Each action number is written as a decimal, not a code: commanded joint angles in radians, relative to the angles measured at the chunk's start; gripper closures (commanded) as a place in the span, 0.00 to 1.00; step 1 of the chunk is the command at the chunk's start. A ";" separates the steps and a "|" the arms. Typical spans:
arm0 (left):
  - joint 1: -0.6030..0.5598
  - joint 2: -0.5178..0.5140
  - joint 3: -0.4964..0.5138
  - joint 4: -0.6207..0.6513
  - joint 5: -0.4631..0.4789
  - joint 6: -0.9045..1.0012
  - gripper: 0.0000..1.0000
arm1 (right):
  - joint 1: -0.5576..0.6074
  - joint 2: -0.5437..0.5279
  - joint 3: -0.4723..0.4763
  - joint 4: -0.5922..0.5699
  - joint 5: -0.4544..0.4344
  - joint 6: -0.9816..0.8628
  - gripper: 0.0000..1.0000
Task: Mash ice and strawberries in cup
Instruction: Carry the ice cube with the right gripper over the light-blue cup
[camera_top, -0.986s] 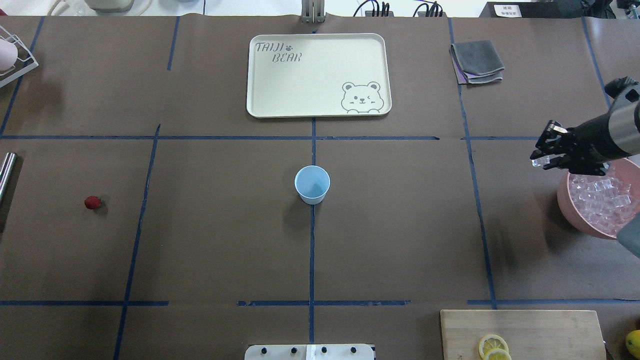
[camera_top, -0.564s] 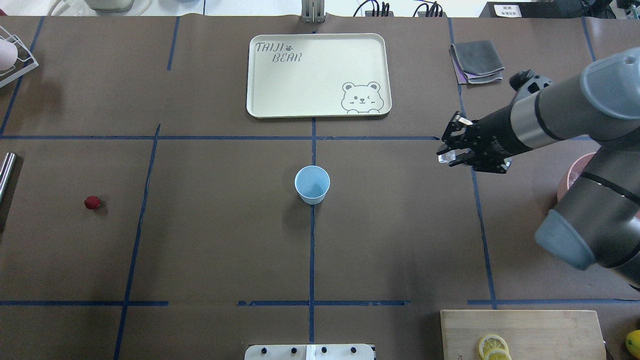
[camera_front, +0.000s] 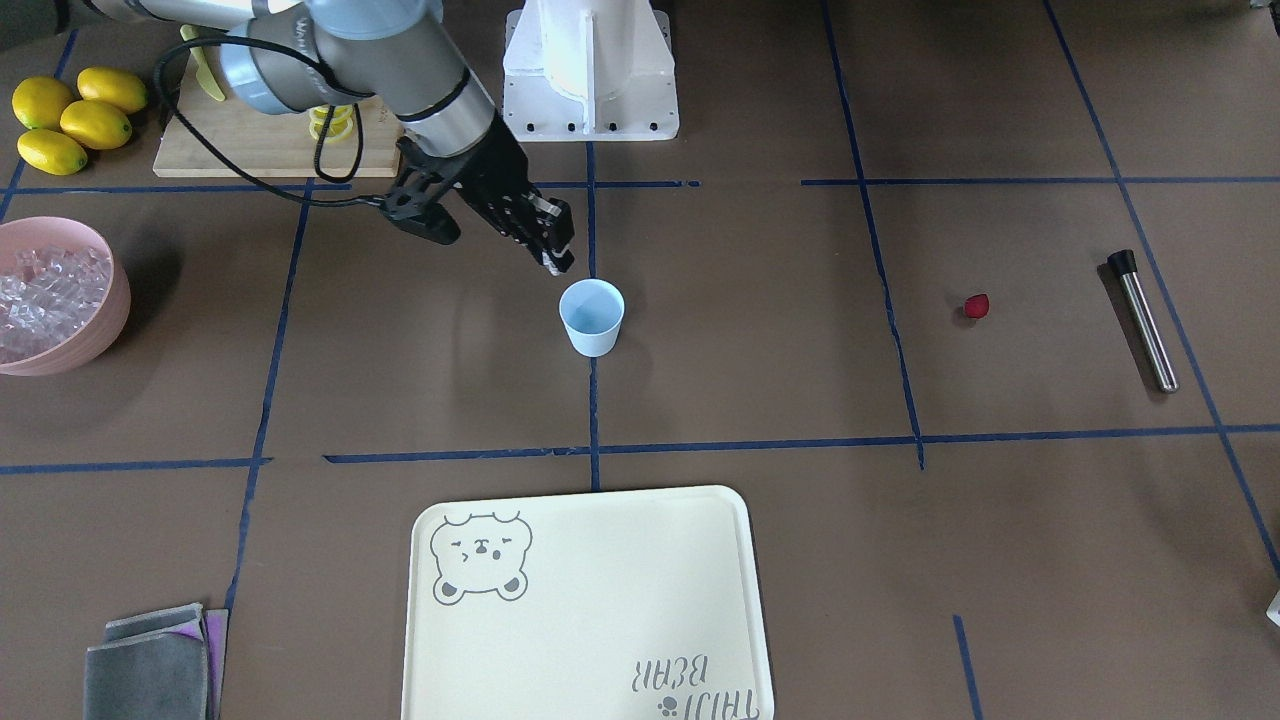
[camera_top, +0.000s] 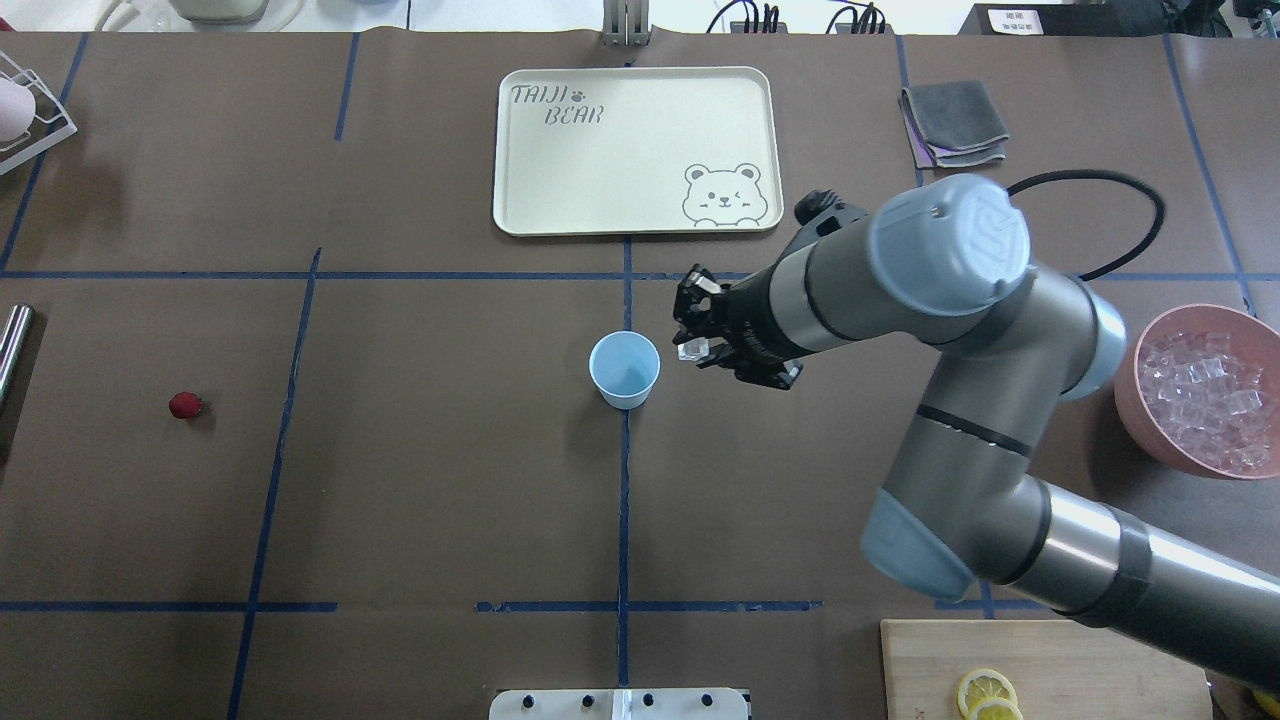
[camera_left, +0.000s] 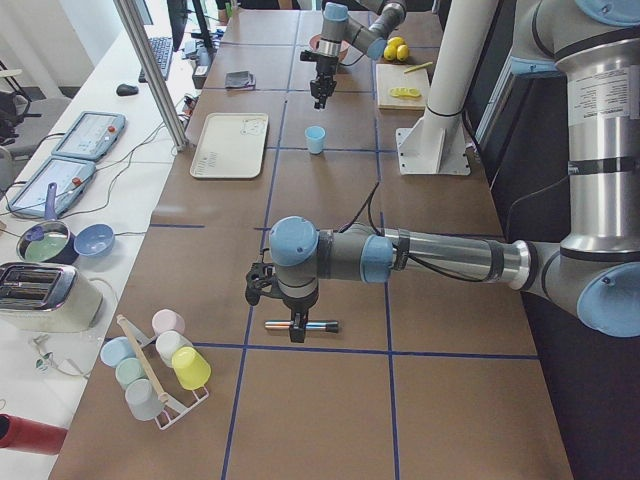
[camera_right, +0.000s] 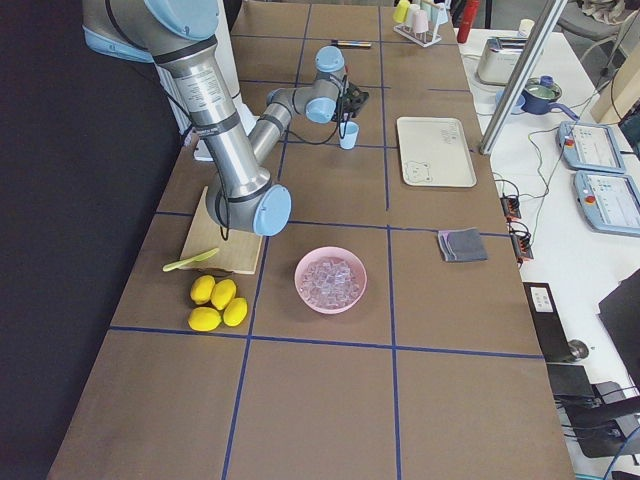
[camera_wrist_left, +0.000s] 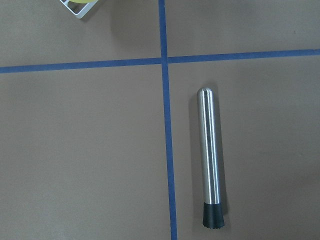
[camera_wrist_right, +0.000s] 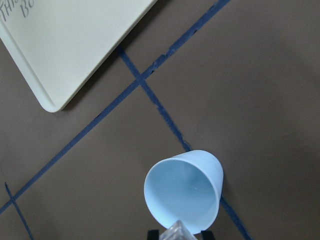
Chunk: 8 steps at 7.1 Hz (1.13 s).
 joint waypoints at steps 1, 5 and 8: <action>-0.002 0.001 -0.004 0.001 -0.044 -0.001 0.00 | -0.027 0.041 -0.057 0.001 -0.030 0.013 0.96; -0.002 0.004 -0.019 0.002 -0.058 -0.001 0.00 | -0.031 0.041 -0.094 0.006 -0.070 0.004 0.45; 0.000 0.014 -0.036 0.004 -0.058 -0.001 0.00 | -0.033 0.040 -0.097 0.006 -0.070 0.004 0.23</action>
